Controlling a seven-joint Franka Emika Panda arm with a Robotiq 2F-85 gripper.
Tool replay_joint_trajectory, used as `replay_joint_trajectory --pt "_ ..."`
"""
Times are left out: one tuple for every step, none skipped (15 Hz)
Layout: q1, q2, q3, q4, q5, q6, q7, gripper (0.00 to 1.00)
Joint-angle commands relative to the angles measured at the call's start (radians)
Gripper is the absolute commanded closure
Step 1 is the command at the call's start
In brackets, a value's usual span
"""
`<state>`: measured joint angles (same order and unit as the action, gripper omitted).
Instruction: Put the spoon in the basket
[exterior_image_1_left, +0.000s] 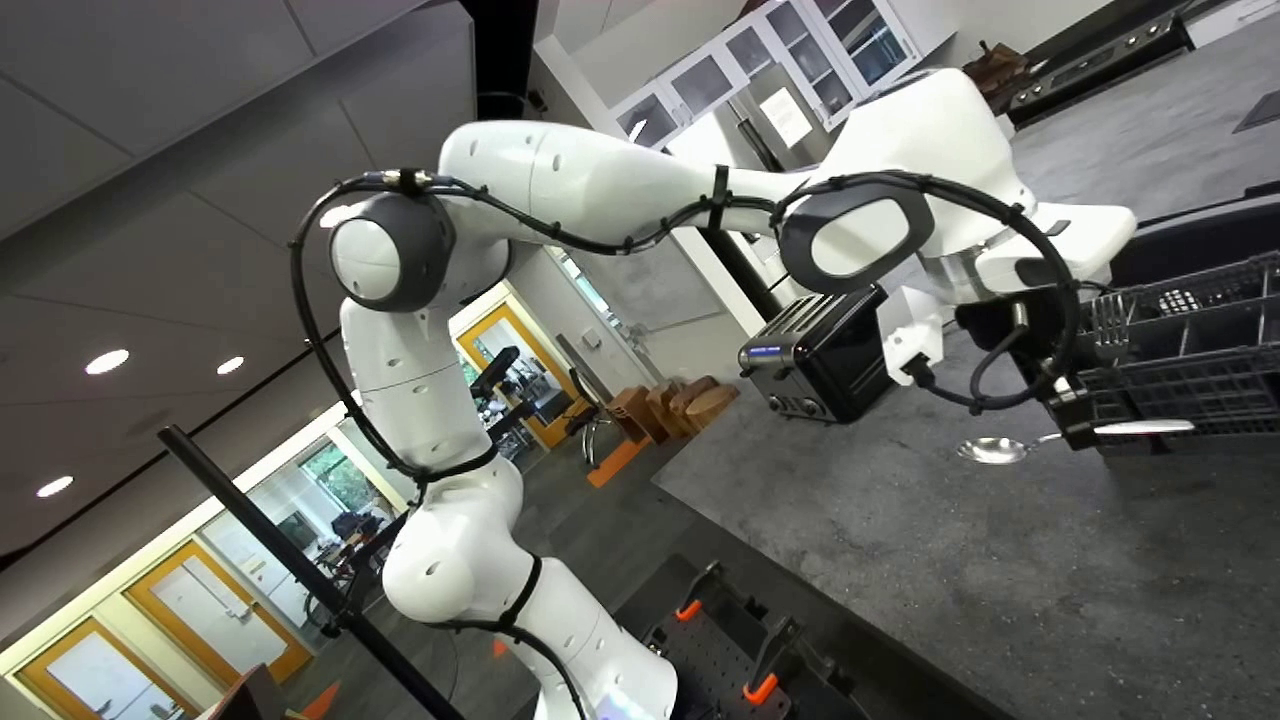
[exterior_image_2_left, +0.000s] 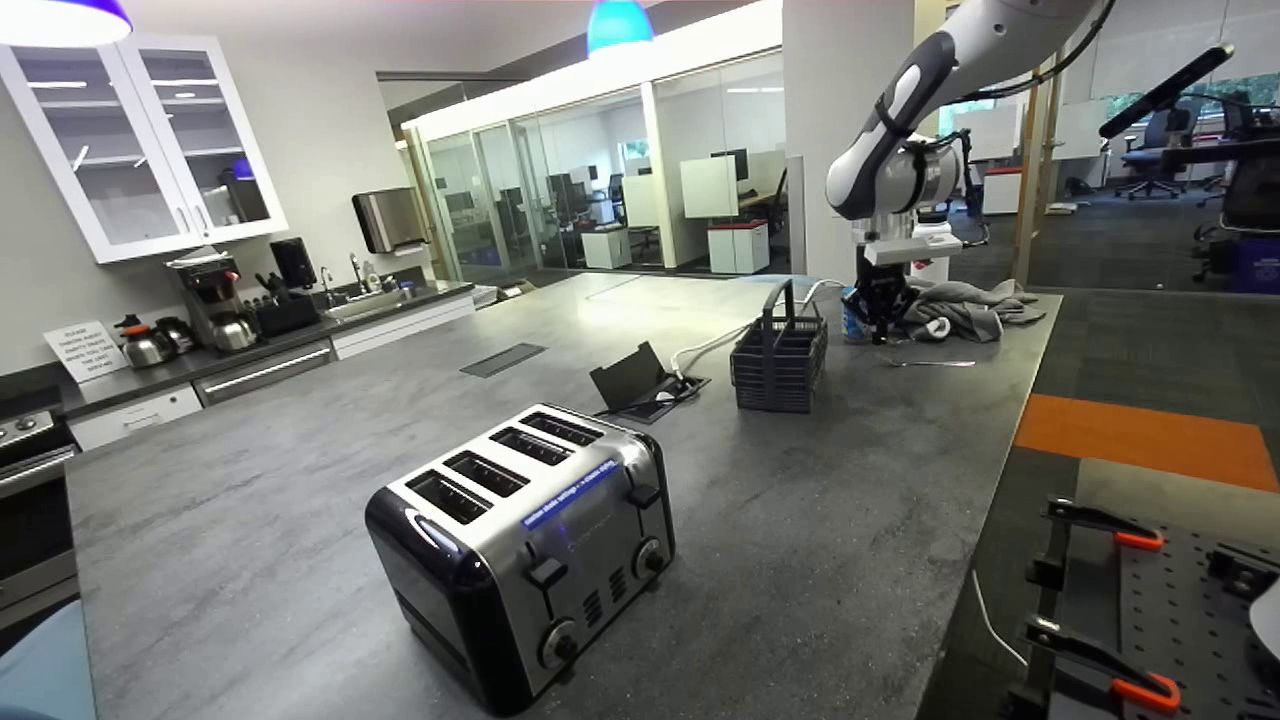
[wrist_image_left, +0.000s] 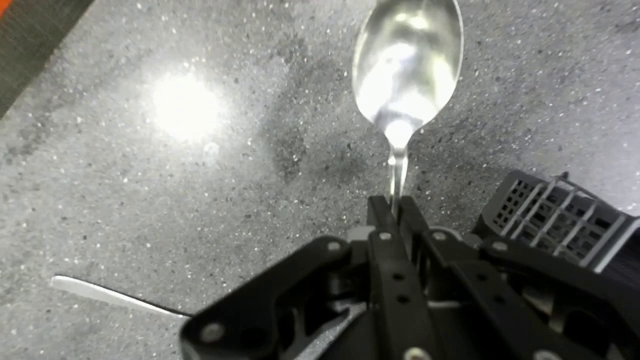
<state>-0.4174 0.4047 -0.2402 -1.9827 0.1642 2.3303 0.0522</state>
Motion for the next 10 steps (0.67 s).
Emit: replay_joint_trajectory --pt "0.013 -0.102 -0.01 -0.027 0.053 -0.147 0.02 0.98" --pt "0.027 -0.117 -0.023 -0.036 0.028 -0.152 0.036 0.98" --pt "0.017 -0.056 -0.018 0.003 0.038 -0.118 -0.002 0.93" --pt "0.021 -0.071 -0.022 0.001 0.038 -0.132 0.005 0.93" --pt "0.023 -0.08 -0.025 -0.001 0.037 -0.138 0.008 0.93" --pt "0.024 -0.084 -0.025 -0.003 0.037 -0.139 0.009 0.93" --pt "0.024 -0.084 -0.025 -0.005 0.037 -0.139 0.009 0.93" --pt "0.024 -0.084 -0.025 -0.008 0.037 -0.139 0.009 0.98" --pt "0.017 -0.083 -0.023 -0.002 0.068 -0.147 0.022 0.98" --pt "0.007 -0.084 -0.024 0.005 0.102 -0.169 0.035 0.98"
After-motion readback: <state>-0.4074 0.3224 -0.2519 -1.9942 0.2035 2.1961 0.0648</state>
